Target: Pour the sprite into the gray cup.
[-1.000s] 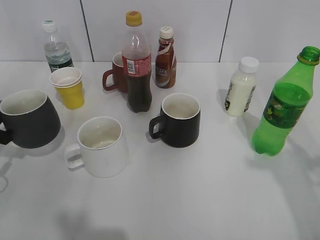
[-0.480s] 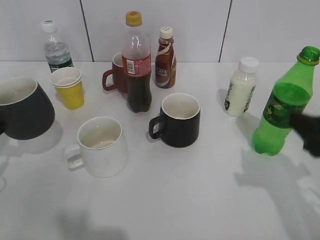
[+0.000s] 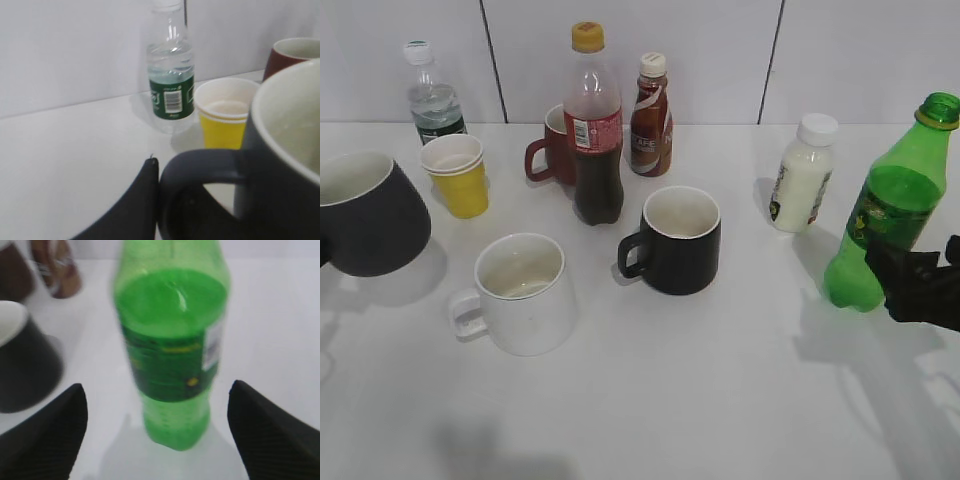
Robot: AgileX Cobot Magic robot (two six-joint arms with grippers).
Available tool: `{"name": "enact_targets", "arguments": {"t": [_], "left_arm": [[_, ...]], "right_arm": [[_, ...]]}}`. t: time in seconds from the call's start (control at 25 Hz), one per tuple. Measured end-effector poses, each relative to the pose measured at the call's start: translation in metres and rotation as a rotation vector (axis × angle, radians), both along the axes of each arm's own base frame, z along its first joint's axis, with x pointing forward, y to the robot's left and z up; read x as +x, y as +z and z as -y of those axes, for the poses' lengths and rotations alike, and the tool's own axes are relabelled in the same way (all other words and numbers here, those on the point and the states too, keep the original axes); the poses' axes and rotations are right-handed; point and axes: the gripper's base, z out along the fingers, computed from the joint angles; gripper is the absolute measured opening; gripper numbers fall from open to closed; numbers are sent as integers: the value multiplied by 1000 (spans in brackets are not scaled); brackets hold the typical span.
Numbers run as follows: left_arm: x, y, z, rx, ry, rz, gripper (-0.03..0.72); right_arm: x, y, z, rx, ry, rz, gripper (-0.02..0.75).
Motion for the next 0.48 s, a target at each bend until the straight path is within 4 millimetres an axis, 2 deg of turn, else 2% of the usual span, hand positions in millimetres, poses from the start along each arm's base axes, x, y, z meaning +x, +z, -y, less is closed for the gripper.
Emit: {"name": "enact_targets", "arguments": {"t": [0.24,0.4,0.48], "left_arm": [[-2,18,18,11,-73,71,54],[-5,31,29,16,-116,124,54],[-7,37,36,21,-138,136,54]], "right_arm": [[17,-32,2,-25,-62,44,668],[30,-69,-4,-17,-60,-72,666],[38,-80,-9,-14,-37,-95,655]]}}
